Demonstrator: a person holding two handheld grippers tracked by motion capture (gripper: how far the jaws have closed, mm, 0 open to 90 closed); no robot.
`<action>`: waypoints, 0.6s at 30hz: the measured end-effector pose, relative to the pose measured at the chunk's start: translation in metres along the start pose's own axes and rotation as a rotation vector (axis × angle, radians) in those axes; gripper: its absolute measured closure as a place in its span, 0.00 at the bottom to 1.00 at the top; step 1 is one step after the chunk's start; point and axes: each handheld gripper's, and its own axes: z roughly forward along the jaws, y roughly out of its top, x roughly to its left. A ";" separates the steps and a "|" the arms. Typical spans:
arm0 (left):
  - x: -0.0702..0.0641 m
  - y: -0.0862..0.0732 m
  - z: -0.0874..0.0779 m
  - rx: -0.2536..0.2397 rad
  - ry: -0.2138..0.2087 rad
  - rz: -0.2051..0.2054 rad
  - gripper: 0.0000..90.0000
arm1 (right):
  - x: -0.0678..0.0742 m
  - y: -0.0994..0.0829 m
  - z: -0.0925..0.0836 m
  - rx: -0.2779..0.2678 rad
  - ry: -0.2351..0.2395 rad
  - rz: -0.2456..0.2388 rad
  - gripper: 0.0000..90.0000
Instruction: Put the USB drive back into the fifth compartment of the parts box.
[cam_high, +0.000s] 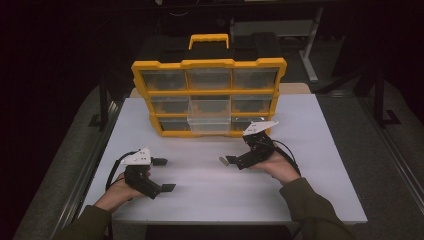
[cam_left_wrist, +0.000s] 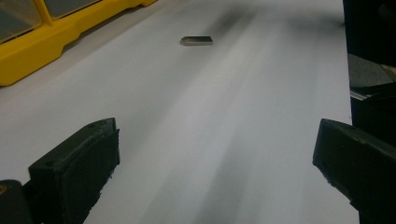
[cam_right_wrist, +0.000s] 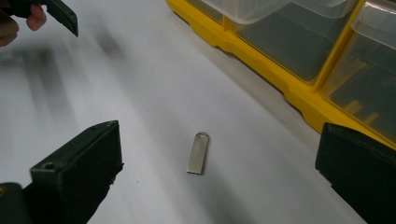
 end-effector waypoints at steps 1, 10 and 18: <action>0.000 0.000 0.000 0.000 0.000 0.000 0.00 | 0.000 0.000 0.000 0.001 -0.001 0.000 0.00; 0.000 0.000 0.000 -0.001 0.000 0.000 0.00 | -0.001 0.005 0.004 0.001 0.002 -0.001 0.00; 0.000 0.000 0.000 -0.001 -0.001 0.001 0.00 | 0.000 0.012 0.011 0.001 0.010 -0.011 0.00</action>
